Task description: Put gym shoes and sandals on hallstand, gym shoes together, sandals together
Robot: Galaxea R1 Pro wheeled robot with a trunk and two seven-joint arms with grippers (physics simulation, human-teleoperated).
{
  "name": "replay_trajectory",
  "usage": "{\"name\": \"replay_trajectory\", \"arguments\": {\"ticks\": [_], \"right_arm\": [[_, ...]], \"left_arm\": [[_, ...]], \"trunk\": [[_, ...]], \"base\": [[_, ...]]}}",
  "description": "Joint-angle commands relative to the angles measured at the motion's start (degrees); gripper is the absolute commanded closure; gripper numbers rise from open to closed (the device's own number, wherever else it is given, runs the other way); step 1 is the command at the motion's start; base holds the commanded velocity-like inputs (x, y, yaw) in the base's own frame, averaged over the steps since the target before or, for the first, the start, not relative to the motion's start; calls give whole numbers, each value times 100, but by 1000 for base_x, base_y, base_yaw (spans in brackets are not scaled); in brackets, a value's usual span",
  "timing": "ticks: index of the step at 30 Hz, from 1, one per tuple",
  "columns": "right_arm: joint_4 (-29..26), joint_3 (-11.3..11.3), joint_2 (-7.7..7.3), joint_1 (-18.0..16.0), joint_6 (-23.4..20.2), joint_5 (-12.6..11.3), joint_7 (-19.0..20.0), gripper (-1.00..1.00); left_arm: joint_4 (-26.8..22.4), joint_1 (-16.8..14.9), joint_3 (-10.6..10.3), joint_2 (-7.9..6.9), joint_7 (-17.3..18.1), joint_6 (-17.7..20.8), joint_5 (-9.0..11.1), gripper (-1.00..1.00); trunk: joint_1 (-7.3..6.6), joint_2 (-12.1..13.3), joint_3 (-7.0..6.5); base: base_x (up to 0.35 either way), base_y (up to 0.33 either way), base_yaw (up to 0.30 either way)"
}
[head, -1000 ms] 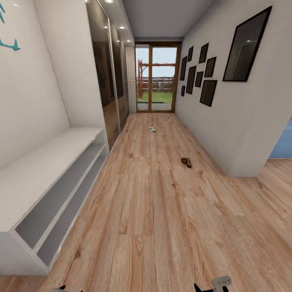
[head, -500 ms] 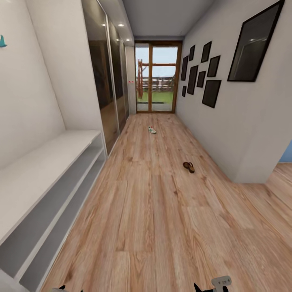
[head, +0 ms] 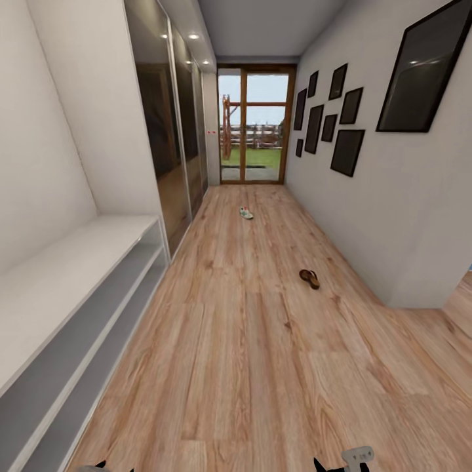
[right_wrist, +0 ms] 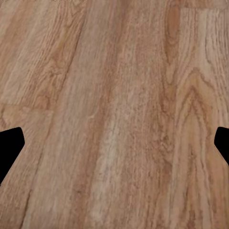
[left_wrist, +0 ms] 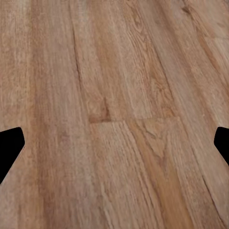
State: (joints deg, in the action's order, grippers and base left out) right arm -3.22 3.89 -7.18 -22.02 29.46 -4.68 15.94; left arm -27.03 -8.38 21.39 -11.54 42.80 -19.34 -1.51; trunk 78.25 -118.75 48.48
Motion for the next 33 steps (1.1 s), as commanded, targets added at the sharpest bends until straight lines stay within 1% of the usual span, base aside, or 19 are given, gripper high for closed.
{"name": "replay_trajectory", "arguments": {"ticks": [1, 24, 33], "right_arm": [[5, 39, -2, -4, 16, -50, 23, -100], [5, 41, -2, -4, 16, -50, 23, -100], [5, 40, -2, -4, 16, -50, 23, -100]], "left_arm": [[5, -5, 32, 3, 36, -17, -17, -100], [5, -5, 32, 3, 36, -17, -17, -100], [5, -5, 32, 3, 36, -17, -16, -100]], "trunk": [[3, -2, 5], [3, -2, 5], [3, -2, 5]], "base": [[336, 0, 0], [336, -1, 0], [332, -72, 0]]}}
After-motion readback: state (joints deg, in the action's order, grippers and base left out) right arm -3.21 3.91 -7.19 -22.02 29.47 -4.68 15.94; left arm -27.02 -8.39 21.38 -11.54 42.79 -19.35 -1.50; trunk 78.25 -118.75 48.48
